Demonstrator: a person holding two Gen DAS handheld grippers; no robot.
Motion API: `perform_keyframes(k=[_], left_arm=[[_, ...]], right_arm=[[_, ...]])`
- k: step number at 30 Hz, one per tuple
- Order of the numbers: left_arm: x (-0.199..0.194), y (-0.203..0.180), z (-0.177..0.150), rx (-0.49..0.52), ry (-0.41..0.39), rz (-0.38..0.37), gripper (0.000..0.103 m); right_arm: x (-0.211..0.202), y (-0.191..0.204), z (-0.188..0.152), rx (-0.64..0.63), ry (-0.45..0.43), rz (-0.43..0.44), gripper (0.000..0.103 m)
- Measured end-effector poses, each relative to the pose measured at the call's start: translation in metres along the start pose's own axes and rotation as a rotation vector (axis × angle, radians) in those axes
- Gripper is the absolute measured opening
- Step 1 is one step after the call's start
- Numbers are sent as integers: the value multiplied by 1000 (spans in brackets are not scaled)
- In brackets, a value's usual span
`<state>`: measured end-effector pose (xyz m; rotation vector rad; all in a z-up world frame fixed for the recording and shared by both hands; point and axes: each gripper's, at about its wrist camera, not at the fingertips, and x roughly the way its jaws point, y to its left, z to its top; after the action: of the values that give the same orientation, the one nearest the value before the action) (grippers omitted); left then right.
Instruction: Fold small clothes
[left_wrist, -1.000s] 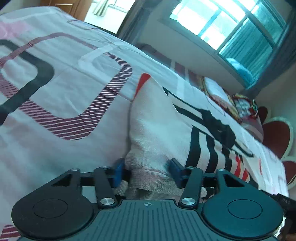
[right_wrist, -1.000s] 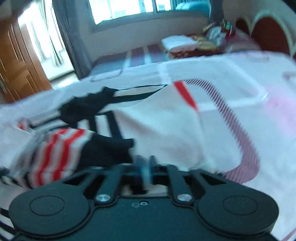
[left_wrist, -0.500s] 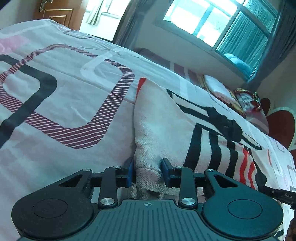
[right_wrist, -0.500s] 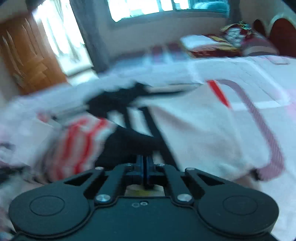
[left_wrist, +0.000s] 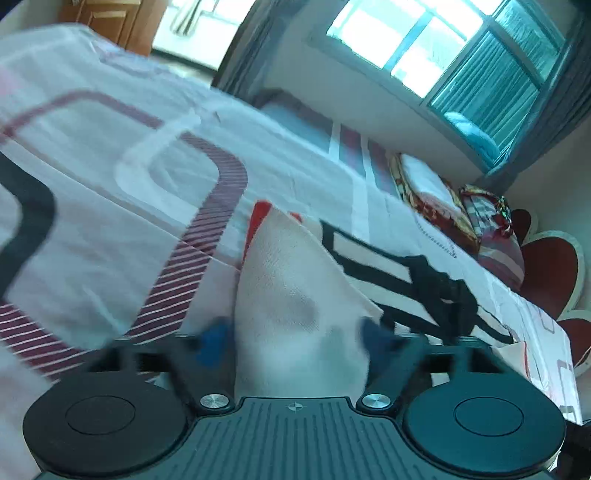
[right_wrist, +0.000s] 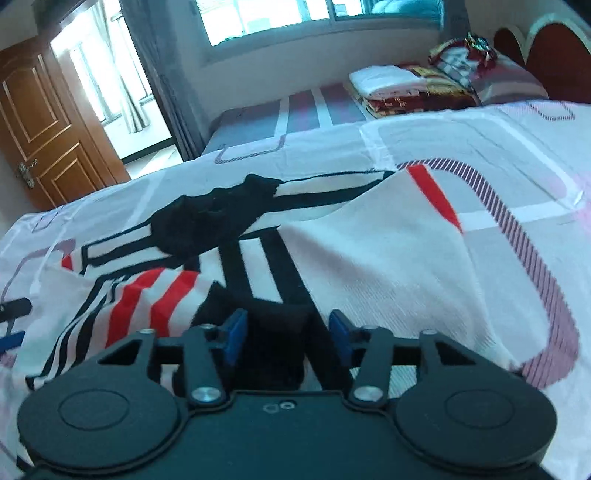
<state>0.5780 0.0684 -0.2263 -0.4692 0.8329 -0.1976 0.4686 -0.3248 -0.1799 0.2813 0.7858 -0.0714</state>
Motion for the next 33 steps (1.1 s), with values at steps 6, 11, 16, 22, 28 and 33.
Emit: perform_keyframes(k=[6, 11, 16, 22, 28, 33], left_arm=[[18, -6, 9, 22, -20, 20, 24], [22, 3, 5, 58, -50, 53, 16], [16, -3, 7, 85, -61, 58, 17], [-40, -28, -17, 169, -103, 9, 17], [-53, -28, -34, 202, -145, 120, 19], [-72, 4, -15, 59, -157, 141, 19]], right_arm=[[10, 19, 4, -92, -4, -12, 7], [7, 25, 14, -145, -78, -101, 6], [15, 12, -3, -129, -27, -117, 7], [-18, 7, -4, -79, -73, -104, 32], [-34, 33, -13, -158, -98, -8, 26], [-9, 30, -13, -176, -10, -55, 27]])
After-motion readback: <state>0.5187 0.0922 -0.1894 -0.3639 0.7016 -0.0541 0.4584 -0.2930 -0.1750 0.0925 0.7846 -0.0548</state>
